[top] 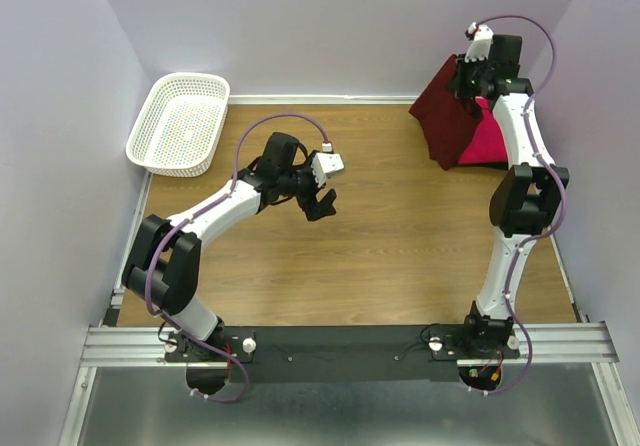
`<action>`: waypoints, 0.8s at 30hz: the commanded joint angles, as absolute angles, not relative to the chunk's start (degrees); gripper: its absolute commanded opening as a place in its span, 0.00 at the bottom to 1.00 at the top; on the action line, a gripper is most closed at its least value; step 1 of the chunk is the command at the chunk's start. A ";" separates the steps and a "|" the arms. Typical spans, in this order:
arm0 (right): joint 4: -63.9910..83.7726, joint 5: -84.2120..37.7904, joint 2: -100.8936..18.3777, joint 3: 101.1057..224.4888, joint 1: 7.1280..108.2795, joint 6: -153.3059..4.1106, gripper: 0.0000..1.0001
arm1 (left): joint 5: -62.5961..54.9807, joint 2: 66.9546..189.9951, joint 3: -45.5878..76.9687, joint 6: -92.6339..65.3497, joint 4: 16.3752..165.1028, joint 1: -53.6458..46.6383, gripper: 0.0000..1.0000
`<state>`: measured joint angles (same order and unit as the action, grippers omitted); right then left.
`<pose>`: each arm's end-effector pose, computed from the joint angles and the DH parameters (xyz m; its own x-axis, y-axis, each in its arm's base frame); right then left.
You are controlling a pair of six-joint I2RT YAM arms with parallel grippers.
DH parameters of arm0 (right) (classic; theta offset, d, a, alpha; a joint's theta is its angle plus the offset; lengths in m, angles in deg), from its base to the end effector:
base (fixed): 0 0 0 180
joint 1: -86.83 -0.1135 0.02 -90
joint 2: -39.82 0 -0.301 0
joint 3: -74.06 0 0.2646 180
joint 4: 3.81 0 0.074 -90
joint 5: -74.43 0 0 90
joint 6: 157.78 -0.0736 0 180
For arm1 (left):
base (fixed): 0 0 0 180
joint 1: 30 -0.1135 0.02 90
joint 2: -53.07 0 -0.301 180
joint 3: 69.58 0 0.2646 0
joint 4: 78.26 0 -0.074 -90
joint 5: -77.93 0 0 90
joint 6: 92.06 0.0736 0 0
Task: Fold and stack the t-shirts
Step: Put the neatly folded tshirt into the corner of the board with the right arm
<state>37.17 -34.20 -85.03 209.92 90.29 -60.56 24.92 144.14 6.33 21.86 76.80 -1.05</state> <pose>0.5766 -0.0113 0.3392 -0.4672 -0.0911 -0.8795 -0.2800 0.9587 0.0494 0.3133 -0.2239 0.2597 -0.1952 0.4781 -0.8564 0.9501 0.3088 -0.0441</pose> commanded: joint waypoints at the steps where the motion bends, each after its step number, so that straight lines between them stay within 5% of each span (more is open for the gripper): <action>1: 38.82 -32.80 -80.85 213.11 90.87 -59.70 0.01 | 24.76 142.54 5.31 21.67 78.97 -1.26 0.91; 24: 41.73 -35.60 -76.63 214.34 94.74 -59.61 0.01 | 26.69 144.82 5.48 21.84 77.83 -1.18 0.91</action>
